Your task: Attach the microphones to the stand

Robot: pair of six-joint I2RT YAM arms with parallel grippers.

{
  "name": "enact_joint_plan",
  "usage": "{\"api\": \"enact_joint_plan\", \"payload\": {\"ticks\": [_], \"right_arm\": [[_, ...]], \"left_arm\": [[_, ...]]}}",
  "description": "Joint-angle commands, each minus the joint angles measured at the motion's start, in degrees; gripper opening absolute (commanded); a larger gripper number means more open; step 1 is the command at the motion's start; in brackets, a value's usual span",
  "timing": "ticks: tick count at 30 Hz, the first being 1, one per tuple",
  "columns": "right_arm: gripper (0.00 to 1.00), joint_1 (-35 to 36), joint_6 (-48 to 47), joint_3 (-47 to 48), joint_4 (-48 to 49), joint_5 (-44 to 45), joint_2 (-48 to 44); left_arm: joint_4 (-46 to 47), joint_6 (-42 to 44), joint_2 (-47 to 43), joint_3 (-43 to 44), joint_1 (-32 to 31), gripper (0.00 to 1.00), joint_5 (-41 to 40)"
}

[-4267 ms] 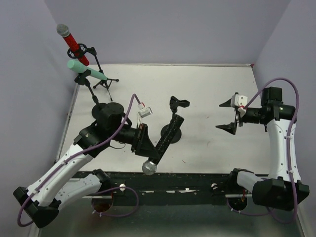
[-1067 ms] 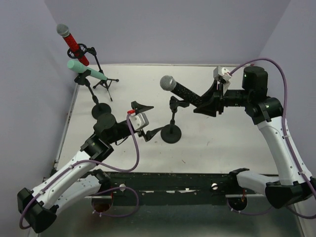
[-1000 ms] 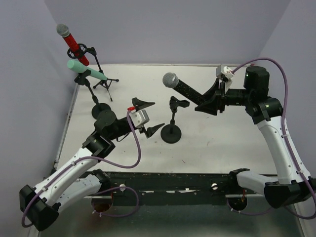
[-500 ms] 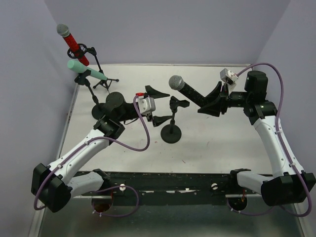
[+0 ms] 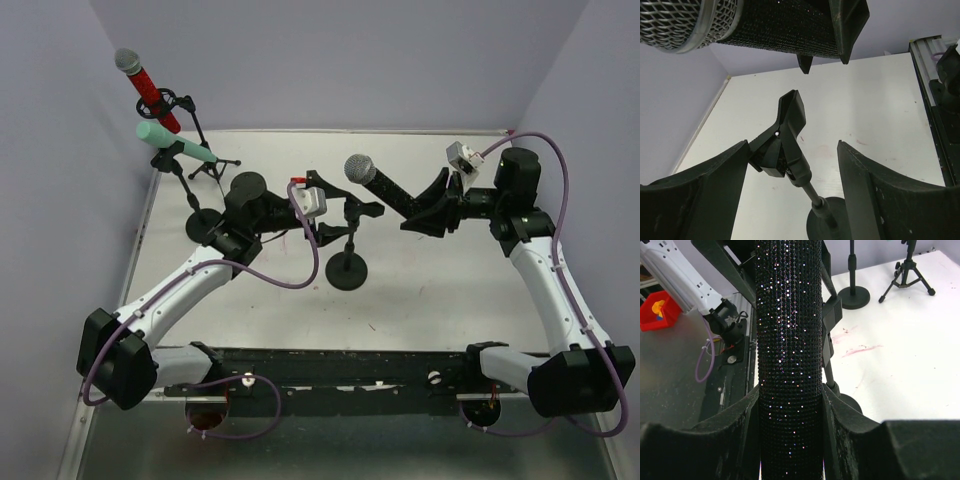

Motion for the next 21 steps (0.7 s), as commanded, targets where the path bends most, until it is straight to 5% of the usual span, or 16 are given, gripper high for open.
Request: {"api": "enact_joint_plan", "payload": {"ticks": [1,21], "right_arm": [[0.13,-0.45,4.03,-2.0,6.77,-2.83,-0.45],[0.13,-0.63,6.33,-3.59,9.51,-3.35,-0.27]], "left_arm": [[0.15,0.78,2.18,2.47,0.84,0.77,4.21],[0.24,-4.32,6.49,5.73,3.57,0.83,11.34]]}}
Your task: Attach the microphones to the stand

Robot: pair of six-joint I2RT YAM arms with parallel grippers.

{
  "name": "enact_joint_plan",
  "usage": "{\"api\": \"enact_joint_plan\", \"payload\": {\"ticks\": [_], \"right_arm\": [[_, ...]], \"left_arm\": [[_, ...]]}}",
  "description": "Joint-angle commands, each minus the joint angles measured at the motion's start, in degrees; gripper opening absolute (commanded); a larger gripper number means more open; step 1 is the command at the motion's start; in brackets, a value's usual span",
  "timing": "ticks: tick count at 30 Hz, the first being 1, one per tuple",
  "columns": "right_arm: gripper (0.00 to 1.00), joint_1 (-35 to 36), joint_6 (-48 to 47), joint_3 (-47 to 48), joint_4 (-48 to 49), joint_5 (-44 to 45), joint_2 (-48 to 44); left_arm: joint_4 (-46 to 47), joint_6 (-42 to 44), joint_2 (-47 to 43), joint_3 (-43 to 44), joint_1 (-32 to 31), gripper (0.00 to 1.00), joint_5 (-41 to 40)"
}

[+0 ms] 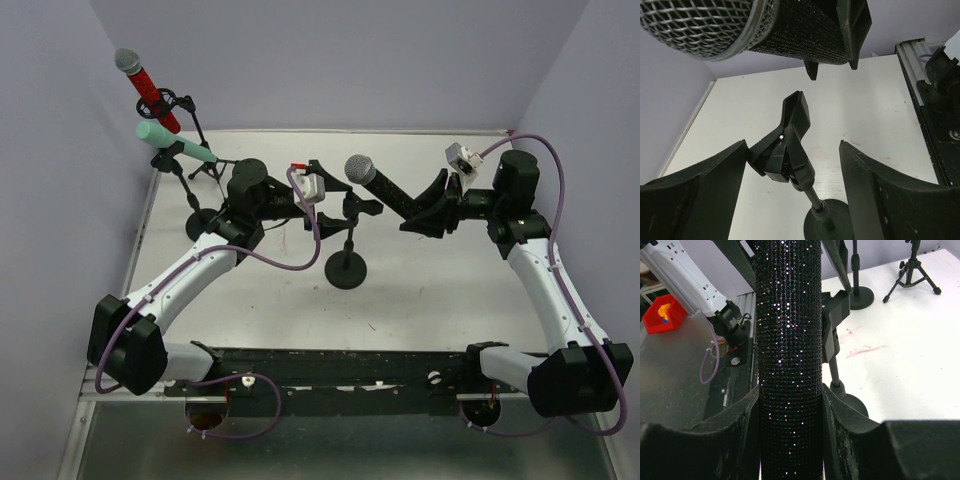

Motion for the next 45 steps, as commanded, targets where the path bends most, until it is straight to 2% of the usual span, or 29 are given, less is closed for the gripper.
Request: {"api": "enact_joint_plan", "payload": {"ticks": [1,14,27,35,39,45], "right_arm": [[0.13,-0.47,0.97,-0.35,2.18,-2.37,-0.27],[0.13,-0.56,1.06,-0.88,2.45,-2.46,-0.27],[0.13,-0.82,2.73,-1.76,4.64,-3.08,-0.45],[0.13,-0.74,3.52,-2.38,5.79,-3.16,-0.45],[0.13,-0.74,3.43,-2.46,5.7,-3.16,-0.45],[0.13,-0.74,3.52,-2.73,6.05,-2.99,-0.36]], "left_arm": [[-0.27,-2.29,1.31,1.64,0.99,0.84,5.2],[2.9,-5.28,0.26,1.91,1.25,0.88,5.81],[-2.02,-5.01,3.77,4.98,2.83,0.87,10.64],[-2.64,-6.07,5.88,7.27,2.92,0.79,11.53],[-3.51,-6.07,5.79,7.27,2.92,0.68,12.05],[-4.92,-4.92,5.18,6.39,2.92,0.67,11.88]]}}
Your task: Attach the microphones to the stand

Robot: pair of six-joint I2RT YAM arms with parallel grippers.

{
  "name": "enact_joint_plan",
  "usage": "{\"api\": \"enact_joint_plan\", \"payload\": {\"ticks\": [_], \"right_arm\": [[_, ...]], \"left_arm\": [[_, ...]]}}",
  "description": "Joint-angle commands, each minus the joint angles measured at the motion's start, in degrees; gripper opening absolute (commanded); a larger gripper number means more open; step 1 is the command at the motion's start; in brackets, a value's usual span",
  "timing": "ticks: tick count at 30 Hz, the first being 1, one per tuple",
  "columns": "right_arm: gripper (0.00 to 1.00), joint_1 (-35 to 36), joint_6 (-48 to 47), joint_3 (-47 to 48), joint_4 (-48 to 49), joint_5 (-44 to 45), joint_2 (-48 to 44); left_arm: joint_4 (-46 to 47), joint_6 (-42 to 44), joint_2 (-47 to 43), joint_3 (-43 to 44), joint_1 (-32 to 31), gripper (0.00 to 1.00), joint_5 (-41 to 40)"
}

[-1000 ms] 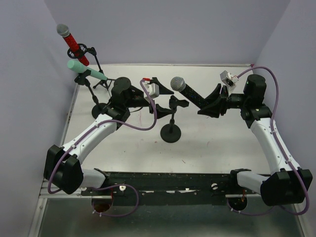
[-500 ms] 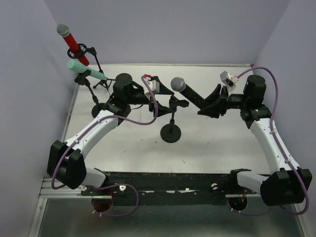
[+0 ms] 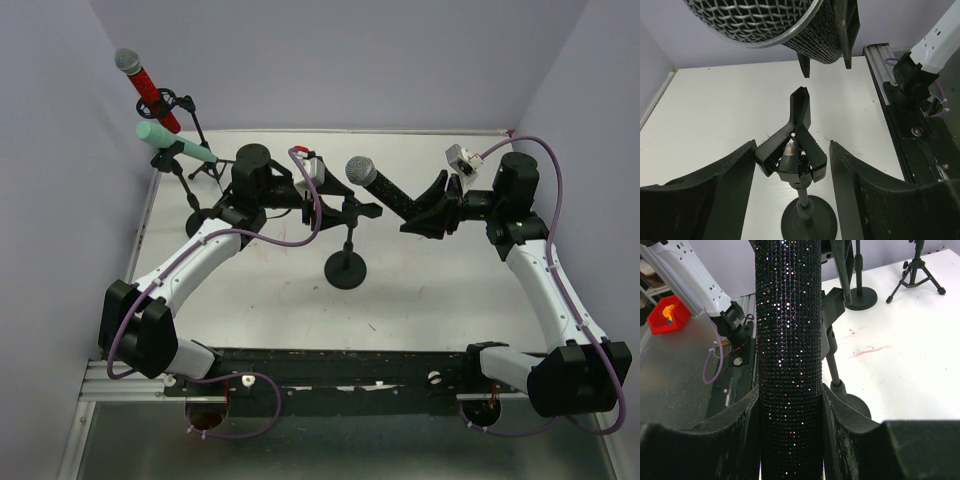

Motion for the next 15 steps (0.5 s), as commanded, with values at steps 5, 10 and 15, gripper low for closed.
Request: {"api": "enact_joint_plan", "payload": {"ticks": [5,10,15], "right_arm": [[0.13,-0.39,0.81,-0.96,2.42,-1.79,-0.19],[0.14,-0.39,1.86,-1.57,3.91,-1.7,-0.27],[0.14,-0.39,2.04,-2.1,4.45,-1.35,-0.1]], "left_arm": [[-1.76,1.42,-0.83,0.42,0.3,0.71,2.59],[-1.67,1.33,-1.19,0.25,0.21,0.68,2.32],[-1.23,0.45,-1.19,-0.19,0.21,0.3,1.97]]}}
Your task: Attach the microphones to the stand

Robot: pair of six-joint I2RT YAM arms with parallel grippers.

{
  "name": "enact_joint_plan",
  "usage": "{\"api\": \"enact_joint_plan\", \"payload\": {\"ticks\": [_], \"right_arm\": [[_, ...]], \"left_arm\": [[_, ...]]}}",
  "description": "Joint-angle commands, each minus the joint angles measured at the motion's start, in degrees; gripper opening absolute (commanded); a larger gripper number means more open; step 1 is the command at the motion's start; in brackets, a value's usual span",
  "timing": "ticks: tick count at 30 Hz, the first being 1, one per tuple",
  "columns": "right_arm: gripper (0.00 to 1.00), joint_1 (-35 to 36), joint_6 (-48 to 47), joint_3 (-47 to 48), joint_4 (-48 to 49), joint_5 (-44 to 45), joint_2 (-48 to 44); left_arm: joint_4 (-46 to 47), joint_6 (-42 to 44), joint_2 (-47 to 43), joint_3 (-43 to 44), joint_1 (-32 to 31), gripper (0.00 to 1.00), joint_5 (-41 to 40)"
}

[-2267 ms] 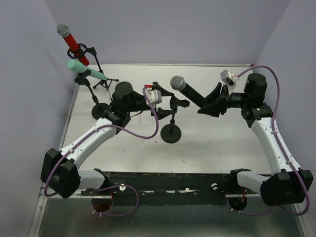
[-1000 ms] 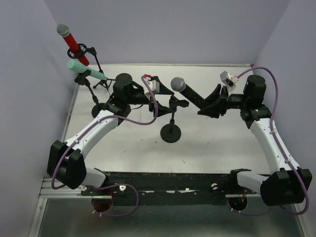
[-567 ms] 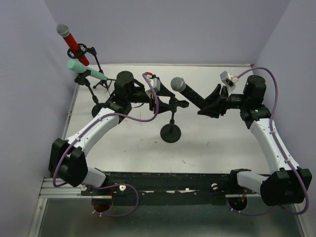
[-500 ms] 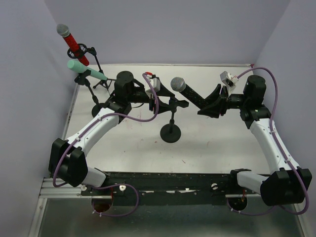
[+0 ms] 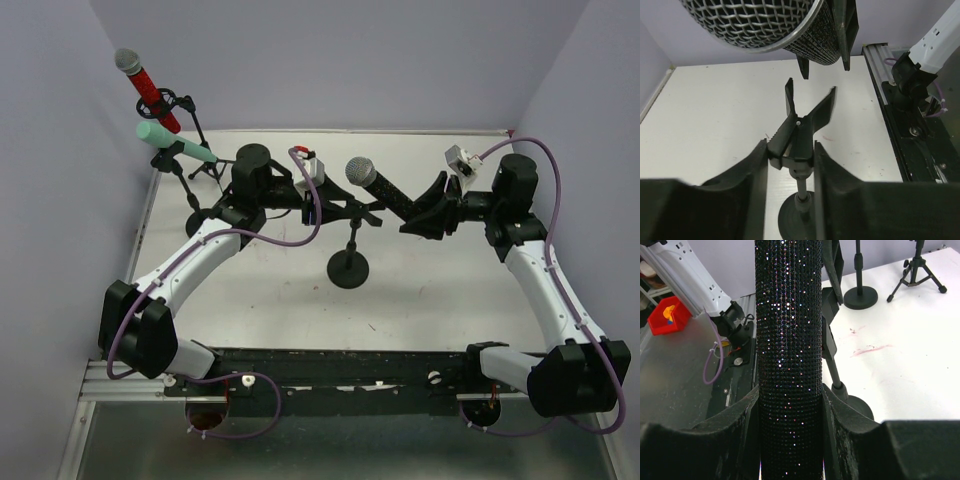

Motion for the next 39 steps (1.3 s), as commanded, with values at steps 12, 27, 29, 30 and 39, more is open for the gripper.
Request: {"api": "enact_joint_plan", "payload": {"ticks": [12,27,29,30,39], "right_arm": [[0.14,1.19,6.4,-8.29,17.98,-1.61,2.01],[0.15,5.76,5.61,-10.24,20.62,0.85,5.34],[0.15,7.43,5.26,-9.97,20.63,2.08,7.28],[0.15,8.31,5.0,-9.71,20.71,2.6,7.98],[0.16,12.36,3.5,-7.43,20.01,5.86,12.55]], "left_arm": [[12.53,-11.14,-4.85,-8.27,0.06,0.2,-1.07],[16.76,-16.69,-8.11,-13.11,-1.26,0.19,-7.23],[17.28,-17.04,-8.37,-13.55,-1.61,0.19,-7.84],[17.72,-17.39,-8.55,-13.9,-1.7,0.19,-8.2],[18.96,-19.76,-10.04,-16.19,-2.93,0.19,-11.71]]}}
